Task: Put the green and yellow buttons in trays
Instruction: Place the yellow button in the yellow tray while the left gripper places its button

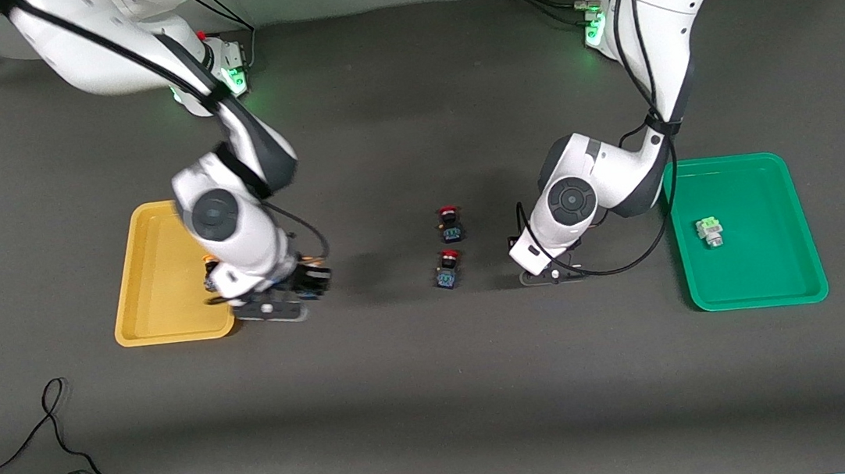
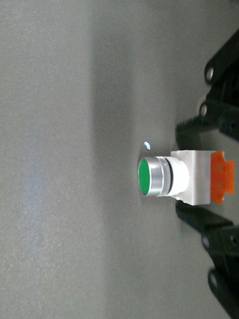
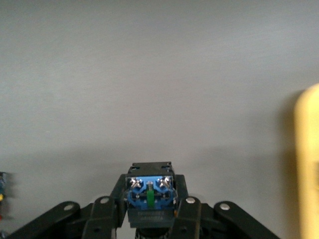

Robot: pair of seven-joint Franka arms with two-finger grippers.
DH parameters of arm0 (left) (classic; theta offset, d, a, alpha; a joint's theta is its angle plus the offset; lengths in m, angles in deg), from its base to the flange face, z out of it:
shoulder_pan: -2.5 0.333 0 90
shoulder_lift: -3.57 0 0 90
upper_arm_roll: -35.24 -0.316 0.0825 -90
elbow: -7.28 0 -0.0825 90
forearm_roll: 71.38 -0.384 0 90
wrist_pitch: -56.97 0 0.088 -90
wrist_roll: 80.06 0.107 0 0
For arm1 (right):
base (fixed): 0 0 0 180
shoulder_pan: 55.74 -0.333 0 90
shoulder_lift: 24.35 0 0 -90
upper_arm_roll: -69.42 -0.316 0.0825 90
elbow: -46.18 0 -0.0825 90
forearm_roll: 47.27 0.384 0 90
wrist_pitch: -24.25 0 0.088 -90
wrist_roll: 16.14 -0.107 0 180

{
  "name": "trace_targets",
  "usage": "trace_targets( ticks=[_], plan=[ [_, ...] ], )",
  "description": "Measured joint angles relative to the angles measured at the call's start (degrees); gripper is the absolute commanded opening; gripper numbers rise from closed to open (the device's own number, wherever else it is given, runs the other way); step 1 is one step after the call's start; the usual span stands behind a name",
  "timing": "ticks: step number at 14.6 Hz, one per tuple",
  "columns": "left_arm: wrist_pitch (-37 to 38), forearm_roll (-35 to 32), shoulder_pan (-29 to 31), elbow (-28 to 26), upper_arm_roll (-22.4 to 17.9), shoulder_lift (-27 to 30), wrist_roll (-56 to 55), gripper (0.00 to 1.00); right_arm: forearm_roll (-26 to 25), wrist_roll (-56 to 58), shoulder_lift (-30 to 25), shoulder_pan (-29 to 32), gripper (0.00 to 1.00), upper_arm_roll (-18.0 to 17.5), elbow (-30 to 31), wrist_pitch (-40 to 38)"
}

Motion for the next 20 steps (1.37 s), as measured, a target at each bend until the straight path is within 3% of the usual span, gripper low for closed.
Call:
trace_targets(
  ticks=[4,8,11,14,17,20],
  plan=[
    [2.82,0.01,0.05,1.92,-0.19,0.85,-3.67,0.2,4.11,13.4,-8.03,5.37,0.0,1.93,0.21,-10.38],
    [21.24,1.84,2.44,9.3,-0.78,8.66,-4.57,0.2,4.9,27.88,-10.11,8.34,0.0,9.51,1.96,-14.08],
    [32.29,3.08,8.54,11.07,-1.24,16.23,0.31,0.2,4.95,36.72,-9.79,13.83,0.0,11.17,4.47,-13.17],
    [38.88,2.52,19.24,10.77,-1.83,19.97,12.8,0.2,5.0,41.46,-8.73,17.5,0.0,11.43,9.16,-6.45],
    [39.5,-2.61,31.36,8.99,-2.22,21.1,25.64,0.2,5.0,41.97,-6.46,18.03,0.0,11.43,15.62,3.29],
    [28.54,-6.11,38.65,2.55,-2.23,20.62,32.84,0.2,4.98,41.98,-4.38,18.06,0.0,11.46,18.58,8.9]
  ],
)
